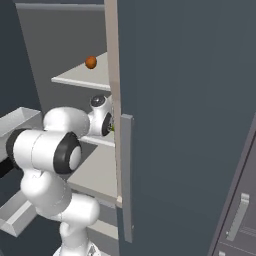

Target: Take the mango and lime from the highest rack and move them to the second highest rack where the mango and potato are located, to maximize freezer space. Close the freezer door after rearranging.

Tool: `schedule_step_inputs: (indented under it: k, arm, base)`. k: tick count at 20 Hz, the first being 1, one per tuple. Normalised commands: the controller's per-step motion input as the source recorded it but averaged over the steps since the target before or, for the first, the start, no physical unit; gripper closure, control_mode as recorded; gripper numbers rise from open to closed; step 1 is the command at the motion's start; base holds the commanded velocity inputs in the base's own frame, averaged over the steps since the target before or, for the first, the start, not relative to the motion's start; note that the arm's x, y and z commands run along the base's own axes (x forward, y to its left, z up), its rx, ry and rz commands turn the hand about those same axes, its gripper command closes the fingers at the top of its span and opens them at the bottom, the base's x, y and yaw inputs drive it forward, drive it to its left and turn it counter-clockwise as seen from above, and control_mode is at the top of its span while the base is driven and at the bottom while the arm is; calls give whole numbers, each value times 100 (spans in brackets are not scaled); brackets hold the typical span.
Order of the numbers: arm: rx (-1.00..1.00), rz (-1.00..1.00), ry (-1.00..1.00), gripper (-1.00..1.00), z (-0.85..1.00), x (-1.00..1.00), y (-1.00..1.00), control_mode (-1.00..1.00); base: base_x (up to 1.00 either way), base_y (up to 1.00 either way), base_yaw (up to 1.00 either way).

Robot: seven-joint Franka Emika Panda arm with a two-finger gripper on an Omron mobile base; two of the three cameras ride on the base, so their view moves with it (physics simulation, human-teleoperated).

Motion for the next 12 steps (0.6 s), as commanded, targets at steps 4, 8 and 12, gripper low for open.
schedule_step_inputs:
  k: [4,8,12]
  arm:
    - [0,0,0,-100,-60,52,0,-100]
    - [0,4,0,-100,-58,16,0,-100]
    - [0,5,0,-100,-42,-15,2,-100]
  base:
    - [0,0,0]
    - [0,0,0]
    - [0,0,0]
